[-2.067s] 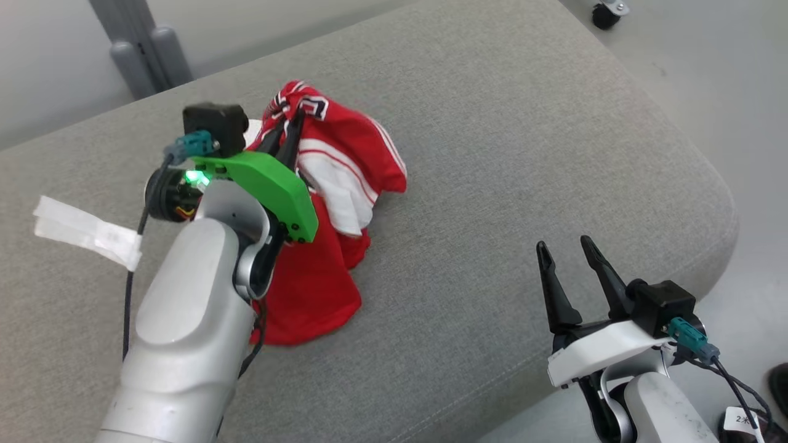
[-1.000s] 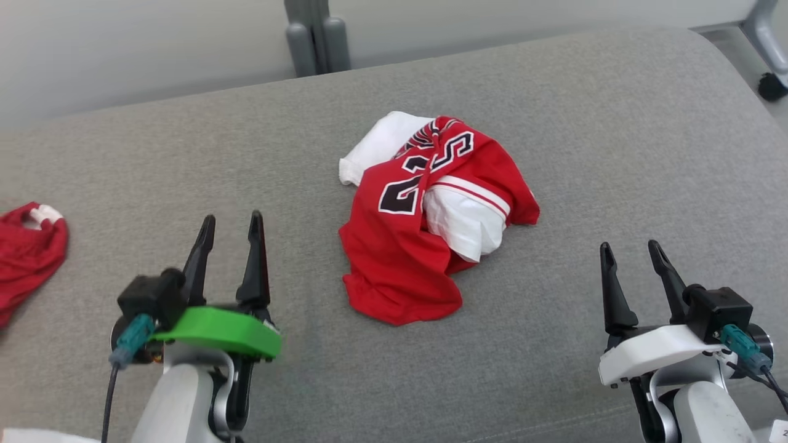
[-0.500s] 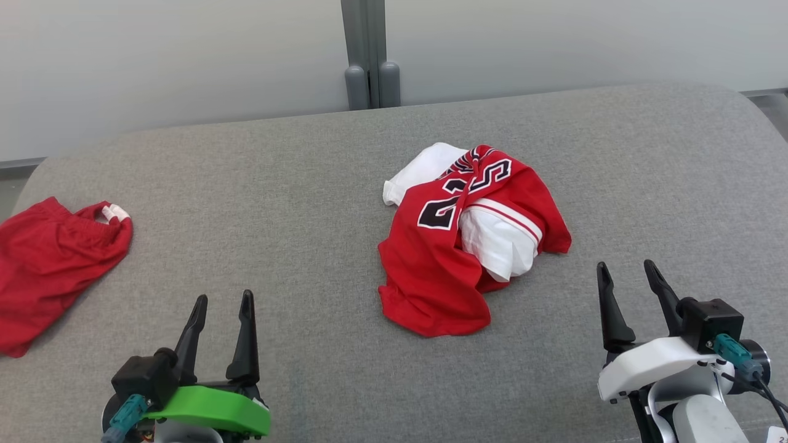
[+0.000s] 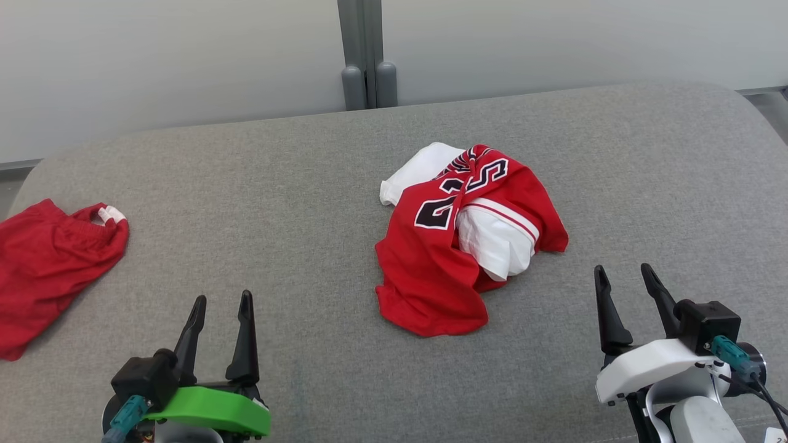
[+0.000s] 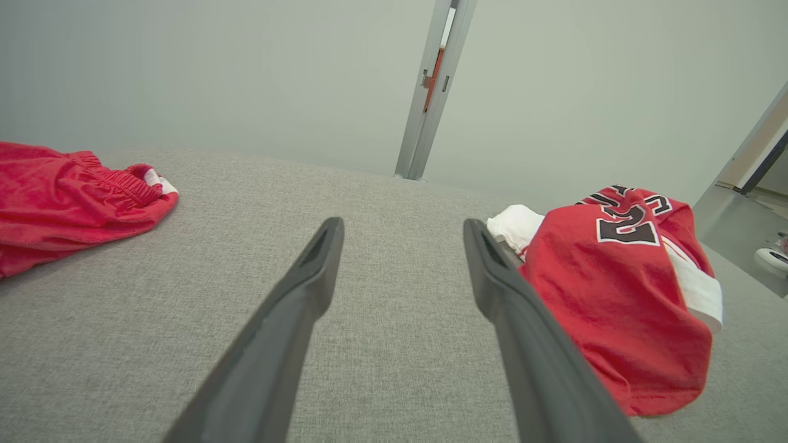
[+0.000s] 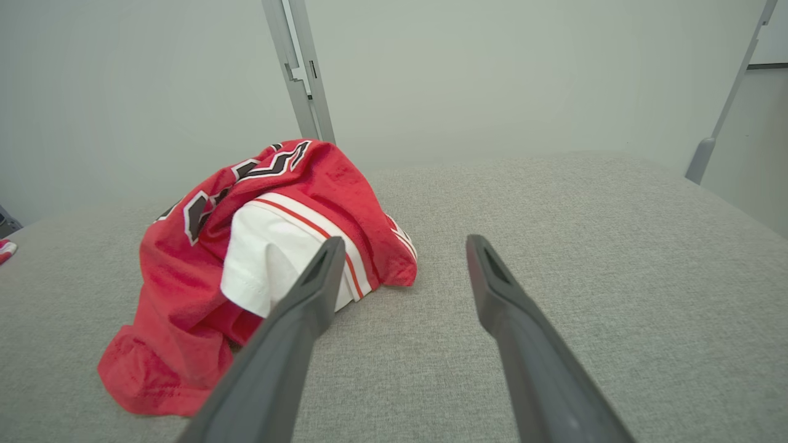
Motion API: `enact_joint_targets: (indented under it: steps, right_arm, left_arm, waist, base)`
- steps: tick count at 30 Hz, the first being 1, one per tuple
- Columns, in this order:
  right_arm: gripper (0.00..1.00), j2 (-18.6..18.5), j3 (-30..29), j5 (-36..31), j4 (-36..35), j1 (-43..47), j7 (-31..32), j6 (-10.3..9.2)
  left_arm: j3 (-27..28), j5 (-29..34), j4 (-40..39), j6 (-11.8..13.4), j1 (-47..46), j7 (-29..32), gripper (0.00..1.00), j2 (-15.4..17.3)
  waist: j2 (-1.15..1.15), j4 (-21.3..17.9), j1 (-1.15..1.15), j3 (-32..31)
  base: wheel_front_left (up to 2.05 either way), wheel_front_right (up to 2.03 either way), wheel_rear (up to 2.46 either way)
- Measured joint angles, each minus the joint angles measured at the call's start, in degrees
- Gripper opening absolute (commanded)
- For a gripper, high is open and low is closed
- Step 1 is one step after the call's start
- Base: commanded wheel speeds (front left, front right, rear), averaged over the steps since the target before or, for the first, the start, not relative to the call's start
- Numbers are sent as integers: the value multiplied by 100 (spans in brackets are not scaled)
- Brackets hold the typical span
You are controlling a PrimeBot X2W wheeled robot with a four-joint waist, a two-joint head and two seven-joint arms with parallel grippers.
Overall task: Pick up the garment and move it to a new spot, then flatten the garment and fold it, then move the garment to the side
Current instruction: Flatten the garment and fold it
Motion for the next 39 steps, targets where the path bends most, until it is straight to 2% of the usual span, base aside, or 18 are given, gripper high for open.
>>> enact_joint_targets:
  steps: [4, 8, 19, 27, 30, 34, 35, 36, 37, 39]
  right_arm:
    - [100, 0, 20, 10, -7, -2, -15, 0]
    - [100, 0, 18, 19, -46, -18, -26, 0]
    - [100, 0, 224, 160, -63, -179, -124, 0]
    - [100, -3, 352, 308, 40, -303, -238, 0]
    - [100, -3, 355, 343, 78, -350, -293, 0]
    - [100, -4, 336, 354, 129, -352, -333, 0]
    - [100, -3, 334, 354, 136, -355, -339, 0]
    - [100, -2, 333, 354, 147, -360, -359, 0]
    - [100, -2, 330, 354, 162, -367, -360, 0]
    - [100, -2, 315, 354, 178, -377, -375, 0]
  left_arm:
    - [-103, -32, 109, -14, -1, 0, 100, -5]
    - [-673, -35, 534, -19, -121, 4, 100, 44]
    - [-1908, -604, 2062, -23, -1556, 528, 100, 29]
    - [-2180, -898, 3037, -23, -2123, 759, 100, -16]
    - [-2236, -914, 3395, 57, -2304, 896, 100, -21]
    - [-2347, -1013, 3589, 53, -2501, 929, 100, -25]
    - [-2377, -1029, 3622, 51, -2543, 937, 84, -25]
    - [-2420, -1040, 3652, 44, -2575, 934, 39, -22]
    - [-2464, -1048, 3674, 33, -2601, 895, 0, -20]
    - [-2529, -1123, 3715, 15, -2620, 873, 0, -19]
  waist:
    - [0, -26, 0, 14]
    - [0, -49, 0, 88]
    - [0, -378, 0, 402]
    - [0, -824, 0, 625]
    - [0, -990, 0, 718]
    - [0, -1126, 0, 834]
    - [0, -1153, 0, 863]
    - [0, -1176, 0, 885]
    - [0, -1195, 0, 901]
    - [0, -1209, 0, 907]
  base:
    - [0, 0, 0]
    - [0, 0, 0]
    - [0, 0, 0]
    - [0, 0, 0]
    - [0, 0, 0]
    - [0, 0, 0]
    - [0, 0, 0]
    - [0, 0, 0]
    - [0, 0, 0]
    - [0, 0, 0]
